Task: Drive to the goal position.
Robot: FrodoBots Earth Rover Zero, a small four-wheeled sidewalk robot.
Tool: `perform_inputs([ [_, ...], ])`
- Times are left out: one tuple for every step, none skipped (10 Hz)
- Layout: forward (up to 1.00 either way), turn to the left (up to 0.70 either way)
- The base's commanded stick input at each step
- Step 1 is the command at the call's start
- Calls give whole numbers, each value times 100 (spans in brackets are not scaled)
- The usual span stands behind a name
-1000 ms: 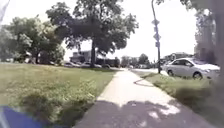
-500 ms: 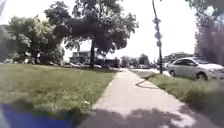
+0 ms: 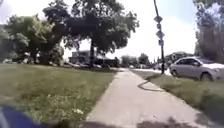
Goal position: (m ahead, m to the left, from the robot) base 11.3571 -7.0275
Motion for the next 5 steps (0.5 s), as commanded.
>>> perform_inputs([
  [70,0],
  [70,0],
  [70,0],
  [70,0],
  [70,0],
])
